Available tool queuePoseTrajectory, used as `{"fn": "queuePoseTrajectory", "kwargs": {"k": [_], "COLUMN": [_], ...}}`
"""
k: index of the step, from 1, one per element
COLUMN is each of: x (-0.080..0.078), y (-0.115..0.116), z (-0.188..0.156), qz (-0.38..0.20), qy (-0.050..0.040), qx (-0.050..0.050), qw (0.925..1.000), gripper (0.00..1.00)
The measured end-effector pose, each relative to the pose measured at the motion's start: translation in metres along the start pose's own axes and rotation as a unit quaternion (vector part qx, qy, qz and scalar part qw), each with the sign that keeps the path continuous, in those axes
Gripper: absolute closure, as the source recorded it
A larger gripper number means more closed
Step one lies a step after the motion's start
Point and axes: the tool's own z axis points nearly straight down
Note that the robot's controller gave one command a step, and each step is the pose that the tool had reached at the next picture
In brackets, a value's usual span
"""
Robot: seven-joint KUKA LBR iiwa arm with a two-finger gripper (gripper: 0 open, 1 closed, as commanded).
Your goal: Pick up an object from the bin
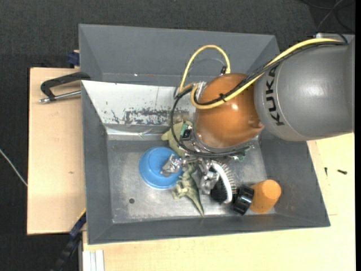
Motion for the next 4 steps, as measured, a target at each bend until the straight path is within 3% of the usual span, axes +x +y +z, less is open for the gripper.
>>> {"fn": "queuePoseTrajectory", "kwargs": {"k": [1,2,3,4], "x": [0.002,-0.012,-0.011,-0.006], "y": [0.000,0.001,0.002,0.049], "z": [0.000,-0.120,-0.116,-0.025], "qz": [-0.001,-0.090,-0.089,-0.148], "qy": [0.0042,0.0015,0.0034,0.0061], "qx": [-0.002,-0.002,-0.006,-0.011], "qw": [1.0000,0.9959,0.9960,0.9889], "gripper": [1.00,1.00,0.00,0.00]}}
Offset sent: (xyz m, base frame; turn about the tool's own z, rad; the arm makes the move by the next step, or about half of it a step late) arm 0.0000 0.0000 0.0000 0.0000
